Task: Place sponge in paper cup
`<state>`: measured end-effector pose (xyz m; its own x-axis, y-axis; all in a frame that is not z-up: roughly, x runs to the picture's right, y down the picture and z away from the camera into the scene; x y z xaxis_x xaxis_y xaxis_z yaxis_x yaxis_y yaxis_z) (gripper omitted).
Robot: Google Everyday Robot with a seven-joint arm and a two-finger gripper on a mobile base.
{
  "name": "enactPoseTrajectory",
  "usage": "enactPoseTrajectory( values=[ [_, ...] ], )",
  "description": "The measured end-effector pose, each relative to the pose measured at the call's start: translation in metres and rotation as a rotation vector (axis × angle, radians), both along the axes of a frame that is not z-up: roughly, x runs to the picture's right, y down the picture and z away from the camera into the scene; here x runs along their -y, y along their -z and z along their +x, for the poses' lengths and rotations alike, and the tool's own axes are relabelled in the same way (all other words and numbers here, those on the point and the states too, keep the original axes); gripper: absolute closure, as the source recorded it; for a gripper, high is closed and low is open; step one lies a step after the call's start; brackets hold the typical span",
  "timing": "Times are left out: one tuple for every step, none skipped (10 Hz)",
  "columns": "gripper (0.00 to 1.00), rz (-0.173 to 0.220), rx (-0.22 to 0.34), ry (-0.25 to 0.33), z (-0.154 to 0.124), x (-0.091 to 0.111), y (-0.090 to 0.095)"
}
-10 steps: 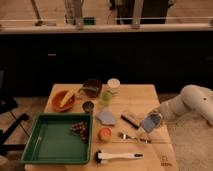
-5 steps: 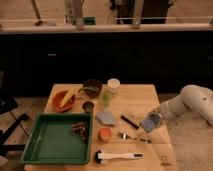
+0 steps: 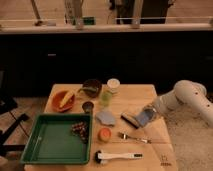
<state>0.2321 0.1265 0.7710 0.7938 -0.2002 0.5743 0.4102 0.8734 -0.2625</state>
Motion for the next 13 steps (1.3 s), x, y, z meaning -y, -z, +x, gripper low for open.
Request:
enactPoseTrajectory(
  values=[
    [1.00,0.008,0.011,-0.003,-0.007,0.008,-0.007],
    [1.00,0.017,0.023,-0.002,-0.016,0.017,-0.013],
    [1.00,0.025,0.029,-0.002,-0.020,0.024,-0.017],
    [1.00,0.034,0.035,0.006,-0.027,0.033,-0.022],
    [1.00,0.042,0.036,0.011,-0.030,0.041,-0.024],
    [1.00,0.045,0.036,0.015,-0.031,0.045,-0.026],
    [1.00,0.048,0.037,0.027,-0.035,0.052,-0.029],
    [1.00,0.049,0.043,0.041,-0.041,0.059,-0.034],
    [1.00,0.051,0.050,0.054,-0.047,0.066,-0.037],
    [1.00,0.050,0.057,0.067,-0.051,0.072,-0.042],
    [1.00,0.047,0.063,0.076,-0.055,0.078,-0.046],
    [1.00,0.047,0.070,0.082,-0.061,0.080,-0.048],
    [1.00,0.046,0.068,0.081,-0.059,0.079,-0.048]
  ],
)
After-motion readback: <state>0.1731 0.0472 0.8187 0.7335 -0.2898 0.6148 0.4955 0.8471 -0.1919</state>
